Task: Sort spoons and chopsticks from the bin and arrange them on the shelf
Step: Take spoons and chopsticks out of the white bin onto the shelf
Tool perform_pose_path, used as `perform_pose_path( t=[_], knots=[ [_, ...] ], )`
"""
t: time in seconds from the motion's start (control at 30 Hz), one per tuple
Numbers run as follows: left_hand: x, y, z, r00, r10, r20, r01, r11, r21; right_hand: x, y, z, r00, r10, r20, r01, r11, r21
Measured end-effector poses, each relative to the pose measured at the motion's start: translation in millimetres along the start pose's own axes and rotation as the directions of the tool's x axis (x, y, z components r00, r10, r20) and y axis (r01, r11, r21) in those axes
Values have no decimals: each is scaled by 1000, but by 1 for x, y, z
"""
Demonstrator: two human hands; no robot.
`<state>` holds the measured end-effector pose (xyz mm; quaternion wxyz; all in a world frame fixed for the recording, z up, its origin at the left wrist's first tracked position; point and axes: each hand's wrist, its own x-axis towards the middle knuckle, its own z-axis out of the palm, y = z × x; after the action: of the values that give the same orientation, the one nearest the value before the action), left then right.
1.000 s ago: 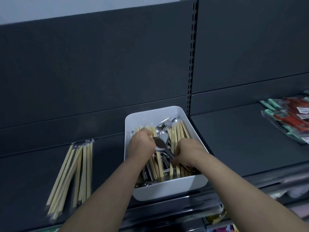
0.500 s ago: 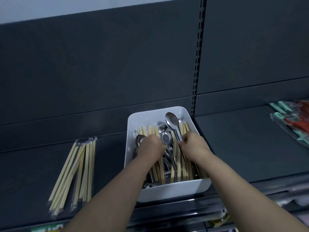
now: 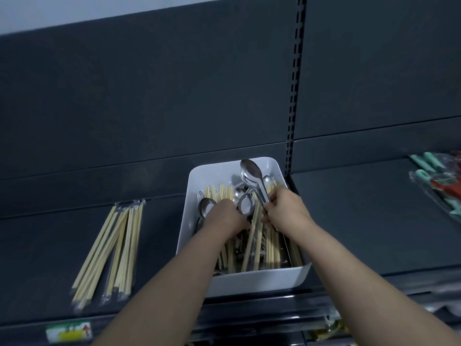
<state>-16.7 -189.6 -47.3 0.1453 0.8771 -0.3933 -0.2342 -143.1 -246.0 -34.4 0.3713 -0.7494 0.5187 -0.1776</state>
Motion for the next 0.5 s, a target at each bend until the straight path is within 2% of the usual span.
perform_pose_path(
  t=[0.23,0.5],
  knots=[
    [-3,-8,-12,975,-35,-218,62,991,119,2,-1,9,997,-49,52,47,998,45],
    [-13,-36,-38,934,-142,-328,67,971,-231,1,-26,20,991,-101,90,87,985,148]
  ],
)
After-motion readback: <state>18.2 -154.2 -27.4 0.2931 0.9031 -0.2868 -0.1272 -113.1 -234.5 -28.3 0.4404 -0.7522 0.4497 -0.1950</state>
